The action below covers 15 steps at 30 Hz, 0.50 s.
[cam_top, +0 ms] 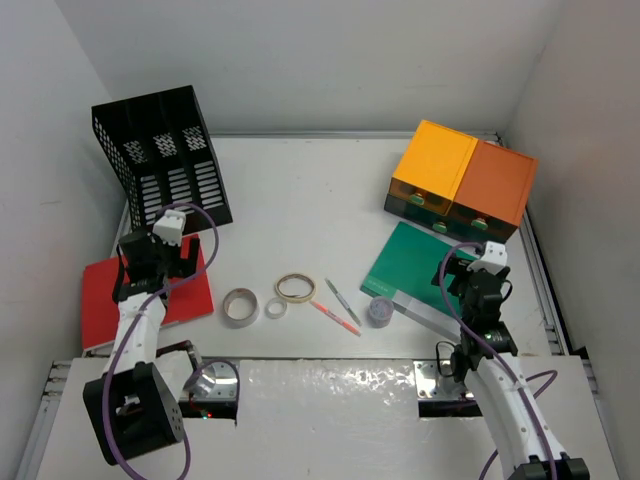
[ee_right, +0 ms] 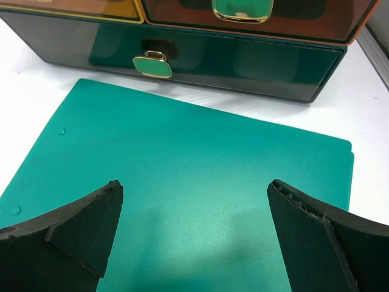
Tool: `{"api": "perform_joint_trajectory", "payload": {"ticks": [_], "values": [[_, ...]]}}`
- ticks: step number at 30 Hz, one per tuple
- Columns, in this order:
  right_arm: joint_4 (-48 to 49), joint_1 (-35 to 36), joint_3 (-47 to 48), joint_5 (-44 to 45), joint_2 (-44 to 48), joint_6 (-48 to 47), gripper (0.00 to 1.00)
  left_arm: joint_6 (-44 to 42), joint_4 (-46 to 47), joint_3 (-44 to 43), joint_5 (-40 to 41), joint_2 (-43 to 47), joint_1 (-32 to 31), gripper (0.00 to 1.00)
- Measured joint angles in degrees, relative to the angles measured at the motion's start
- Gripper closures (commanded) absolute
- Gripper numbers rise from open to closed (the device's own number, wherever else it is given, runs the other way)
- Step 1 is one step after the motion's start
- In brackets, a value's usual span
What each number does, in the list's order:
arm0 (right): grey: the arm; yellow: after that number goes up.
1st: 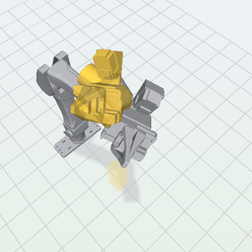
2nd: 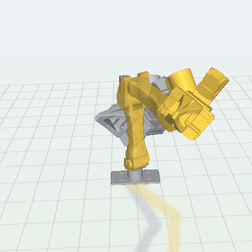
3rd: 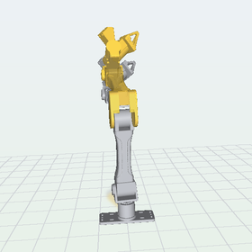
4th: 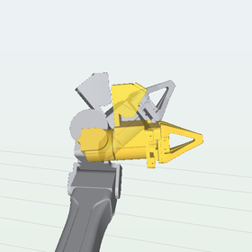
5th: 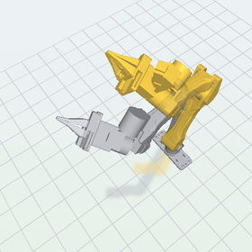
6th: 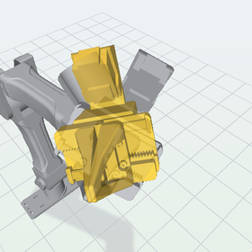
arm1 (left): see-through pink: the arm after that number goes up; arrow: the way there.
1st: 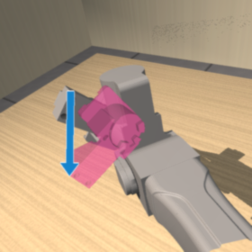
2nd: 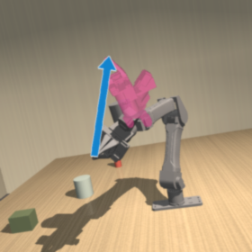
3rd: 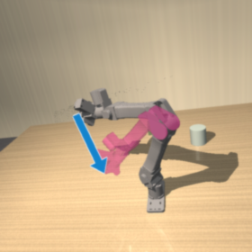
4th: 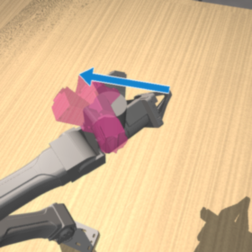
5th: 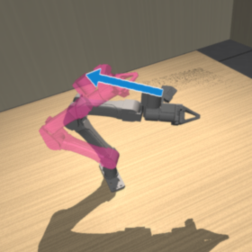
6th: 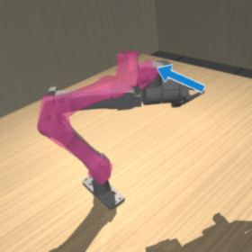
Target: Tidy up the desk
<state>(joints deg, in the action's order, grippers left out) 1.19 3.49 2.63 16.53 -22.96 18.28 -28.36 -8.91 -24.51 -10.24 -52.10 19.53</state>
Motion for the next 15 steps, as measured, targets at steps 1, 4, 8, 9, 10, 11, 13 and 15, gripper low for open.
{"api": "perform_joint_trajectory", "payload": {"ticks": [1,4,8,9,10,11,13,15], "values": [[0.0,0.0,0.0,0.2,0.0,0.5,0.01,0.0,0.1,0.0,0.2,0.0,0.0,0.01],[-0.8,0.0,0.0,1.6,0.0,3.5,0.01,0.1,0.1,0.0,0.4,0.0,0.0,0.00],[-4.9,0.0,0.4,4.5,0.0,5.8,0.01,-0.5,-0.1,0.0,-1.9,0.0,0.0,0.00],[-6.1,0.0,0.8,4.9,-0.1,5.8,0.01,-0.9,-0.3,-0.1,-3.0,0.0,0.0,0.01],[-7.0,0.0,1.5,5.2,-0.1,6.0,0.01,-1.2,-0.7,-0.2,-4.5,0.0,0.0,0.00],[-7.9,0.0,2.6,5.3,-0.1,6.0,0.01,-1.4,-1.2,-0.6,-6.1,-0.1,0.0,0.01],[-8.3,0.0,4.5,5.4,-0.4,6.2,0.01,-1.6,-2.0,-2.2,-8.8,-0.5,-0.2,0.00],[-8.3,0.0,7.8,5.4,-1.7,6.2,0.03,-1.4,-2.6,-5.6,-10.1,-2.1,-1.3,0.01]]}}
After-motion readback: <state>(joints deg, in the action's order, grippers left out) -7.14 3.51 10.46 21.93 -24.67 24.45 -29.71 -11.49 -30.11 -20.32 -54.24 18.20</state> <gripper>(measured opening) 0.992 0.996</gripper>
